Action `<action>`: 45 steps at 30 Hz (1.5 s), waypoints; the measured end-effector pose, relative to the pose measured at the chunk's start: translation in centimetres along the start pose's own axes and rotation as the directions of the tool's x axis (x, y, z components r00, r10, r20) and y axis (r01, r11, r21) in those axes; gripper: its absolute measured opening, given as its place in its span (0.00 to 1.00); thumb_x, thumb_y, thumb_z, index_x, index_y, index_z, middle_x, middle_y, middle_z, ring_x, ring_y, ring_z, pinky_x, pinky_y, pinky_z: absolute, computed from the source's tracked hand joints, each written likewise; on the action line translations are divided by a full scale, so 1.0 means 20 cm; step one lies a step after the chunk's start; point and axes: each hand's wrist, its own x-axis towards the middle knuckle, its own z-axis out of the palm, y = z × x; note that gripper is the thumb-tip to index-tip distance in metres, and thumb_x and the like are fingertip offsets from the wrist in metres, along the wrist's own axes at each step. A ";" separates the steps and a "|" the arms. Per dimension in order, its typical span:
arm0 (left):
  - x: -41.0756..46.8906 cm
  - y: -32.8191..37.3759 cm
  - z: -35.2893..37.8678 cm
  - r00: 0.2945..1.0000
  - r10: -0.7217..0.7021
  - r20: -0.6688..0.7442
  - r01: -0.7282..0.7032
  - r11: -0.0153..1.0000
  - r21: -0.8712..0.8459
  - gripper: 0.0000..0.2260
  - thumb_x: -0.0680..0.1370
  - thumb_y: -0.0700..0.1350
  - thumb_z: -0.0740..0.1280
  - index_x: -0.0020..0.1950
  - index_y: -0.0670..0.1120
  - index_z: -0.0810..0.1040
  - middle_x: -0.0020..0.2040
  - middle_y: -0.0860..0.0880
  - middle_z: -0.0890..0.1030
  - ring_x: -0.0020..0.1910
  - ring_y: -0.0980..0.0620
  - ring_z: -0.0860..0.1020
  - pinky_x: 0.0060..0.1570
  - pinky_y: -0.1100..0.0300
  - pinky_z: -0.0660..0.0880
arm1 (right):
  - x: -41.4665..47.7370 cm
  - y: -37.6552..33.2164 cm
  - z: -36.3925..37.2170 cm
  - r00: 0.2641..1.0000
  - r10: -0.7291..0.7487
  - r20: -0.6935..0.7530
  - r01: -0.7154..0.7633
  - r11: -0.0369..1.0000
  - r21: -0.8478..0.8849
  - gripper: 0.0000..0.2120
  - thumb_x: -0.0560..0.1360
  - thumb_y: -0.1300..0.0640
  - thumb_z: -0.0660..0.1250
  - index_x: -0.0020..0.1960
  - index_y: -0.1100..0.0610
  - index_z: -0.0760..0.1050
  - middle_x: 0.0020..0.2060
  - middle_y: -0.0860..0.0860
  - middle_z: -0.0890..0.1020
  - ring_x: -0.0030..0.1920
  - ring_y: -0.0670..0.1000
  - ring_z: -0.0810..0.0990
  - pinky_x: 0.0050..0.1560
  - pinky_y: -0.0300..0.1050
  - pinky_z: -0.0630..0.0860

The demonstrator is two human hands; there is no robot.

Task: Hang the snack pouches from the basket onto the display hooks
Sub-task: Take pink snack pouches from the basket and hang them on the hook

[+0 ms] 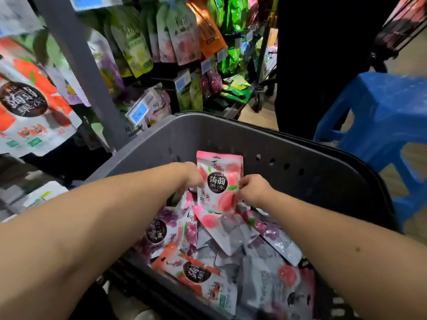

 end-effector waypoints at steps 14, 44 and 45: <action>0.21 -0.02 0.26 0.991 -0.129 -0.030 0.102 0.890 -0.445 0.19 0.76 0.45 0.75 0.59 0.33 0.75 0.45 0.42 0.80 0.33 0.49 0.76 0.27 0.58 0.71 | 0.04 0.03 0.17 0.998 0.066 0.017 -0.068 0.958 0.280 0.05 0.75 0.60 0.73 0.46 0.57 0.77 0.40 0.54 0.80 0.36 0.51 0.79 0.39 0.46 0.81; 0.13 -0.19 0.25 0.991 0.005 0.131 0.096 0.651 -0.753 0.20 0.69 0.44 0.80 0.58 0.39 0.81 0.50 0.43 0.87 0.51 0.42 0.86 0.58 0.42 0.80 | 0.05 -0.02 0.15 0.946 0.255 0.202 -0.316 0.579 0.752 0.10 0.75 0.55 0.74 0.49 0.63 0.82 0.47 0.61 0.87 0.44 0.58 0.86 0.46 0.55 0.84; 0.13 -0.21 0.25 0.996 -0.019 0.090 0.078 0.684 -0.725 0.19 0.69 0.45 0.81 0.56 0.40 0.83 0.49 0.43 0.87 0.50 0.42 0.86 0.57 0.43 0.81 | 0.05 -0.01 0.14 0.948 0.250 0.198 -0.314 0.613 0.725 0.06 0.74 0.62 0.73 0.48 0.64 0.82 0.46 0.61 0.86 0.41 0.58 0.85 0.45 0.53 0.84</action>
